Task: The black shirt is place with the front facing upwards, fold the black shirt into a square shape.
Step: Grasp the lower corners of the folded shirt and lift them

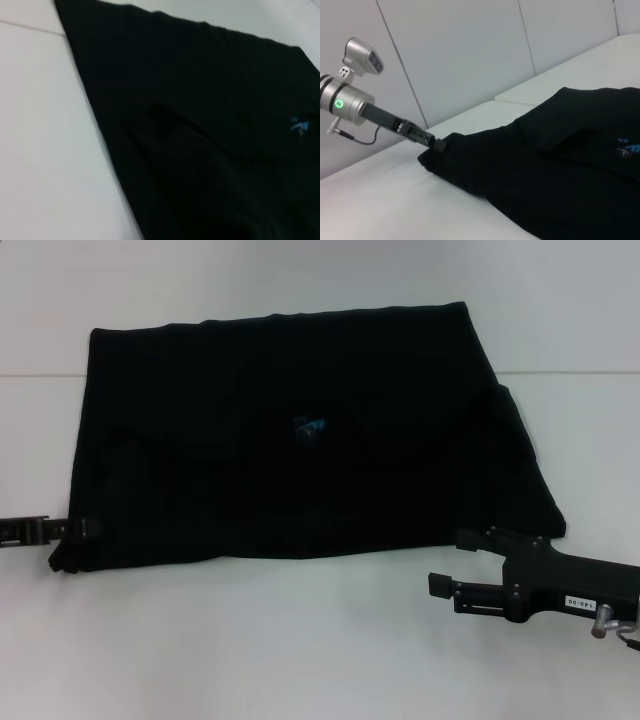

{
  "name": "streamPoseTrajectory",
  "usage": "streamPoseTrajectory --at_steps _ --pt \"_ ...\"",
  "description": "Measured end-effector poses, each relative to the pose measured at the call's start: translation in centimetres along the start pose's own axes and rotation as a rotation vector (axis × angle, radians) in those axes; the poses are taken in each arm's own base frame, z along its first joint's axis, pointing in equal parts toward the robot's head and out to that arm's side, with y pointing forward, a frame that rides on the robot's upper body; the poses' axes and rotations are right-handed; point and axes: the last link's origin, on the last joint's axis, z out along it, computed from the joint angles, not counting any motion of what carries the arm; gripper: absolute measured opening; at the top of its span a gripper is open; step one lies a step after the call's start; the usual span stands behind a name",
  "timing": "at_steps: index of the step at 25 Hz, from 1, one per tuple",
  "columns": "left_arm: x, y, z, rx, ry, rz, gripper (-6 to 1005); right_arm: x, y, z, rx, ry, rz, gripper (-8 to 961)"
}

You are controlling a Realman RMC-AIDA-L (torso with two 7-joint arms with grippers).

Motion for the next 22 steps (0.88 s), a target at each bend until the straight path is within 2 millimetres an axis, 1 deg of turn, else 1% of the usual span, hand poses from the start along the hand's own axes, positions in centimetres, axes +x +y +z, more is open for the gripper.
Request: streamPoseTrajectory --at_steps 4,18,22 --pt "-0.4 0.6 0.3 -0.026 -0.018 0.007 721 0.0 0.0 0.0 0.004 -0.002 0.001 926" --pt "-0.6 1.5 0.5 -0.077 -0.055 0.038 706 0.0 -0.2 0.0 0.011 -0.001 0.002 927" --pt "-0.6 1.7 0.6 -0.081 -0.060 0.076 659 0.0 -0.2 0.0 0.015 -0.001 0.002 927"
